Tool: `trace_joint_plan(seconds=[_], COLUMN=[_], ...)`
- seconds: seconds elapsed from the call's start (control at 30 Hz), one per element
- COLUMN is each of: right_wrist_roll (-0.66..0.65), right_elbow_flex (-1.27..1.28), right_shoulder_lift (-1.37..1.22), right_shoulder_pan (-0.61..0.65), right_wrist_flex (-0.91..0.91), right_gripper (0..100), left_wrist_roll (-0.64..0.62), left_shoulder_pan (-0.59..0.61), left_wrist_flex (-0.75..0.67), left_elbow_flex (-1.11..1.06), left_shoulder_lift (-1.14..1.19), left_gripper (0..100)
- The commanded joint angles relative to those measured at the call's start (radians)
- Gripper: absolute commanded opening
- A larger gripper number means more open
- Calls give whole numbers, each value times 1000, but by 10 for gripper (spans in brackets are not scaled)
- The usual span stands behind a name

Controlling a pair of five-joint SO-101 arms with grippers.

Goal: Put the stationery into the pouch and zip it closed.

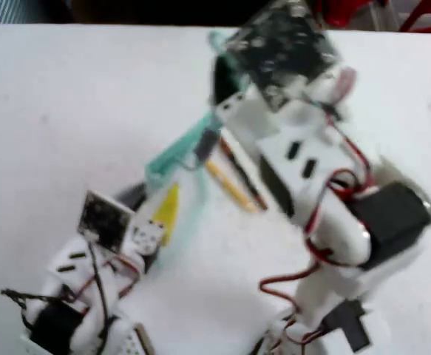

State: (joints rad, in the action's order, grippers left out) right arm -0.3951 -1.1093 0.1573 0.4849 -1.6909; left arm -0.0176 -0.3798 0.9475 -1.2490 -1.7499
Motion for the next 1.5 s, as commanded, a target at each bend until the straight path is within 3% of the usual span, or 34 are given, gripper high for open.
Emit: trace_joint_plan(seconds=[0.0, 0.17, 0.43, 0.7, 0.9, 1.07, 1.3, 1.37, 1.47], right_wrist_roll=[6, 6, -3, -94, -103, -207, -199, -199, -199], right_elbow_flex=[75, 439, 948, 1326, 1467, 1619, 1498, 1453, 1485], right_shoulder_lift=[85, 243, 579, 806, 816, 823, 923, 972, 1024], right_shoulder_pan=[-113, -139, -81, 231, 291, 426, 501, 501, 503], right_wrist_flex=[-31, -30, -18, -28, -13, -16, -21, -24, -27], right_gripper=[36, 207, 204, 205, 313, 323, 320, 286, 148], left_wrist_roll=[3, 3, 5, 5, 8, 9, 9, 9, 9], left_shoulder_pan=[99, 125, 127, 127, 127, 127, 127, 127, 127], left_wrist_flex=[-3, -44, -97, -95, -89, -77, -77, -77, -77], left_elbow_flex=[11, -32, -97, -97, -98, -98, -98, -98, -100], left_shoulder_lift=[-15, -15, -16, -16, -16, -16, -16, -16, -16], left_gripper=[57, 58, 59, 59, 60, 60, 60, 60, 60])
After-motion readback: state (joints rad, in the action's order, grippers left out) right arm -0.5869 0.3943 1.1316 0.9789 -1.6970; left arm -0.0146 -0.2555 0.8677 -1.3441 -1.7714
